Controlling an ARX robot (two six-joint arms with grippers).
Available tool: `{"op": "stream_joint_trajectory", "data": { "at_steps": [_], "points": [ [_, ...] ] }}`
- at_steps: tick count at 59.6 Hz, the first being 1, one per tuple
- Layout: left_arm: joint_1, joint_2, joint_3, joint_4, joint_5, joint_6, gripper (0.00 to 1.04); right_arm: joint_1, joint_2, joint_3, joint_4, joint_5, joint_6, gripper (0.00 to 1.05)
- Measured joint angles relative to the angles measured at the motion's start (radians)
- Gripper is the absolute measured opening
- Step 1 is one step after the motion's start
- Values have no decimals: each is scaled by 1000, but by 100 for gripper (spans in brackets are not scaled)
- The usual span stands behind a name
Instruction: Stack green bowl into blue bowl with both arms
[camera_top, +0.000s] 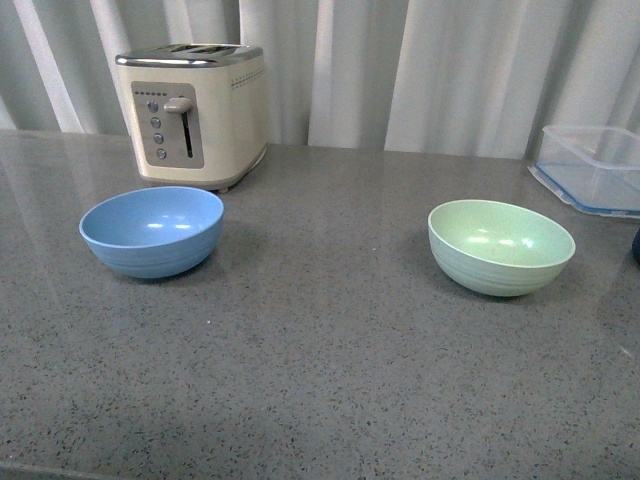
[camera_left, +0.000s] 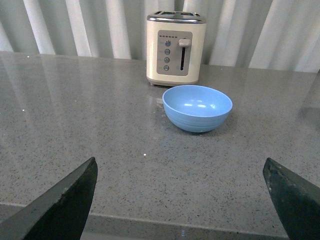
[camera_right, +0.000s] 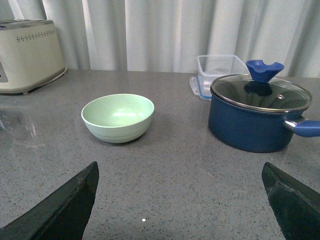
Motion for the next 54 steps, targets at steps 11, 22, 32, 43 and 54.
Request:
{"op": "stream_joint_trajectory", "data": {
  "at_steps": [11, 22, 32, 43, 54],
  "points": [
    [0, 0, 0, 0, 0, 0, 98, 0, 0, 0, 0, 0, 0, 95],
    [-76, 62, 14, -33, -236, 0, 98, 0, 0, 0, 0, 0, 0, 95],
    [-37, 405, 161, 18, -367, -58, 98, 0, 0, 0, 0, 0, 0, 95],
    [40, 745, 417, -30, -267, -197, 98, 0, 0, 0, 0, 0, 0, 95],
    [34, 1056, 694, -65, -185, -322, 98, 0, 0, 0, 0, 0, 0, 95]
  ]
}}
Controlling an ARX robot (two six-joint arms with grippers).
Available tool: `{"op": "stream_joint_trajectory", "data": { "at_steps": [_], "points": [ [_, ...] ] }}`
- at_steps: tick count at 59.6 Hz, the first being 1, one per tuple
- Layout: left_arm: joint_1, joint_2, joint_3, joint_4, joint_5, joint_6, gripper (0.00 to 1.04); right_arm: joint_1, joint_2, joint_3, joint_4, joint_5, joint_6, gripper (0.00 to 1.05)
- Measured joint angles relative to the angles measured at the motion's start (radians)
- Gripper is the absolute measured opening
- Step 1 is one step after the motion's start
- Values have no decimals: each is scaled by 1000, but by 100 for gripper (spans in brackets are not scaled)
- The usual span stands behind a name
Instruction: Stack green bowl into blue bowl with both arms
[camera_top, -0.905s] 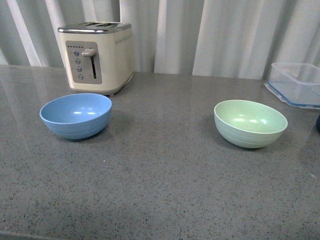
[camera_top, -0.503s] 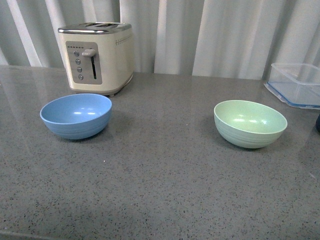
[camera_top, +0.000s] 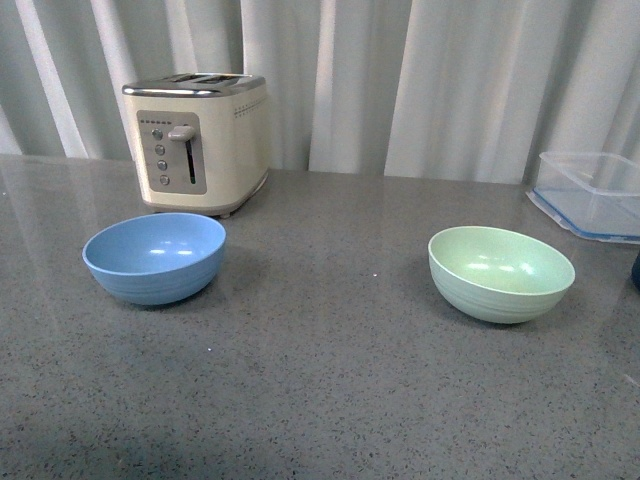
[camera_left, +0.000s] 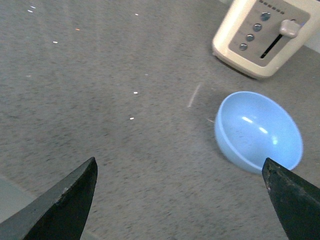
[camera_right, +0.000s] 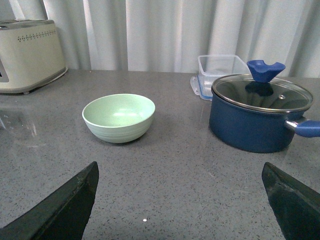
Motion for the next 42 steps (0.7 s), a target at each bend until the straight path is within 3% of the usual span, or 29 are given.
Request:
{"op": "stream_joint_trajectory", "data": {
  "at_steps": [12, 21, 42],
  "points": [
    [-47, 330, 296, -93, 88, -106, 98, 0, 0, 0, 0, 0, 0, 95],
    [-73, 566, 478, -167, 64, -155, 98, 0, 0, 0, 0, 0, 0, 95],
    [-77, 856, 653, -199, 86, -224, 98, 0, 0, 0, 0, 0, 0, 95]
  ]
}}
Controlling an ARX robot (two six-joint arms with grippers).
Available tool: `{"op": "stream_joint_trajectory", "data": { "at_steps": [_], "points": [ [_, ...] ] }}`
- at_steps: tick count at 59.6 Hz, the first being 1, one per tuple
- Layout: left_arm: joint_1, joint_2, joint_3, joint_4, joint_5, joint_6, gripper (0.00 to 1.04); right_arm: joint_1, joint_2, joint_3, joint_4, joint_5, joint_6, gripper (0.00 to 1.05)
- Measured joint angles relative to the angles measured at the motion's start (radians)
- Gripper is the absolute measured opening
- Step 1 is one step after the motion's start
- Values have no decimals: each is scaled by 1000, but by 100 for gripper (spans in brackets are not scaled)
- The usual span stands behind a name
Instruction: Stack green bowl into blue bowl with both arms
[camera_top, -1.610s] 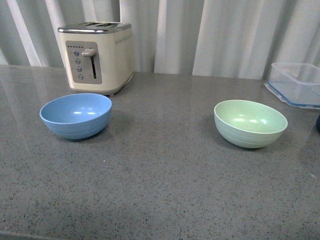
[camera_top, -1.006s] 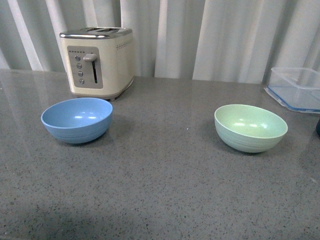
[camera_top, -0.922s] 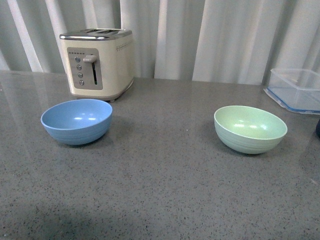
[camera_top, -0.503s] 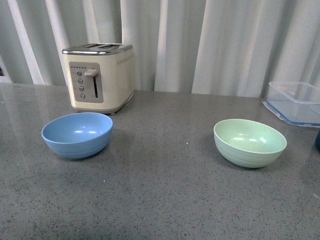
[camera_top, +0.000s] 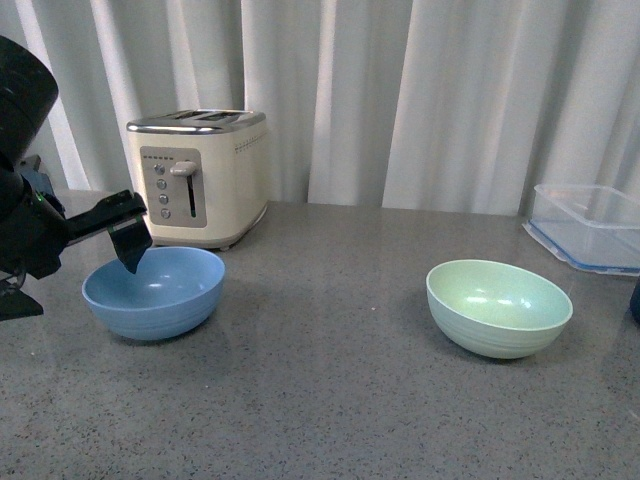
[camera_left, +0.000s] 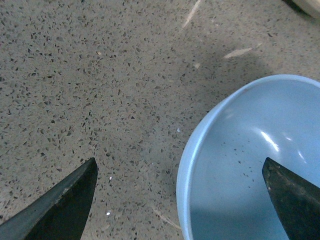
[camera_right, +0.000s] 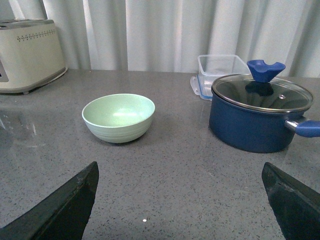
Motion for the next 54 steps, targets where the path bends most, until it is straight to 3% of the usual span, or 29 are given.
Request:
{"op": "stream_joint_trajectory", "data": {
  "at_steps": [11, 37, 44, 54],
  "points": [
    [-1, 75, 65, -8, -13, 1, 98, 0, 0, 0, 0, 0, 0, 95],
    [-37, 87, 78, -18, -11, 4, 29, 0, 0, 0, 0, 0, 0, 95],
    [-64, 58, 78, -19, -3, 5, 6, 0, 0, 0, 0, 0, 0, 95],
    [-126, 31, 112, -23, 7, 1, 4, 0, 0, 0, 0, 0, 0, 95]
  ]
}}
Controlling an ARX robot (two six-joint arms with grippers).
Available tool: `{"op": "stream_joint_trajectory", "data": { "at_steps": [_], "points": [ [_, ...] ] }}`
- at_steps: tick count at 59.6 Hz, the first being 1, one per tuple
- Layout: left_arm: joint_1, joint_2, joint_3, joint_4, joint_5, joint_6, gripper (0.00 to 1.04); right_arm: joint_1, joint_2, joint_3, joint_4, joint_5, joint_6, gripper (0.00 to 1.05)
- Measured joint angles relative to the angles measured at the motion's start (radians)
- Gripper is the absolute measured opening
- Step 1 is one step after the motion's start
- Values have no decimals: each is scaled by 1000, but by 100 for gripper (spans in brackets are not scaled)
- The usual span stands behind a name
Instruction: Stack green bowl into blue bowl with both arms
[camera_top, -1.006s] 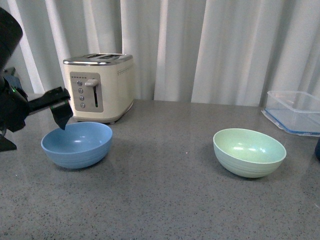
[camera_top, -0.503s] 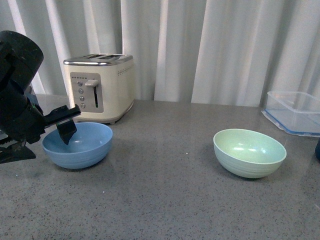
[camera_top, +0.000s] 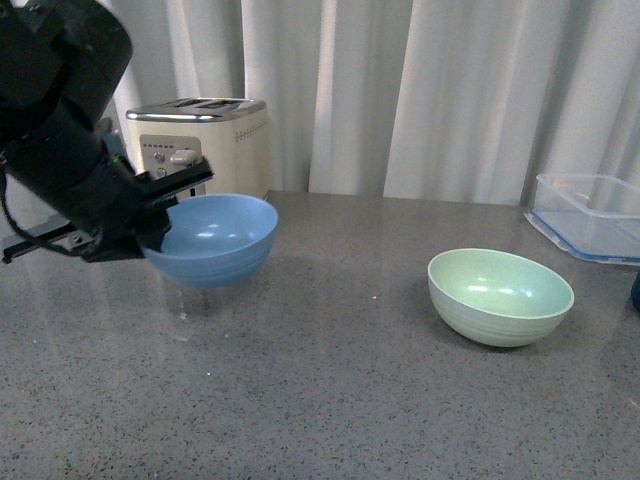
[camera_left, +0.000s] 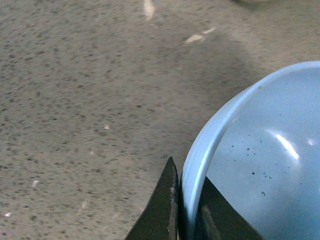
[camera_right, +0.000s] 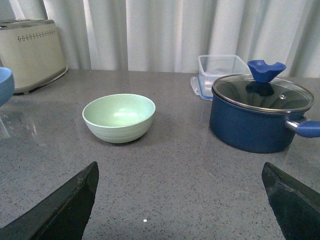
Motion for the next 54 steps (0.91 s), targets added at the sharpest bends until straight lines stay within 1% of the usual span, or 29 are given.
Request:
{"op": "stream_joint_trajectory", "data": {
  "at_steps": [14, 22, 31, 47, 48, 54],
  "points": [
    [-122, 32, 101, -5, 18, -2, 4, 0, 0, 0, 0, 0, 0, 95],
    [-190, 124, 185, -30, 11, -5, 4, 0, 0, 0, 0, 0, 0, 95],
    [-217, 192, 223, -56, -12, -5, 4, 0, 0, 0, 0, 0, 0, 95],
    [-226, 246, 249, -68, -21, -11, 4, 0, 0, 0, 0, 0, 0, 95],
    [-227, 247, 249, -68, -21, -12, 5, 0, 0, 0, 0, 0, 0, 95],
    [-227, 250, 256, -70, -21, -9, 21, 0, 0, 0, 0, 0, 0, 95]
  ]
}}
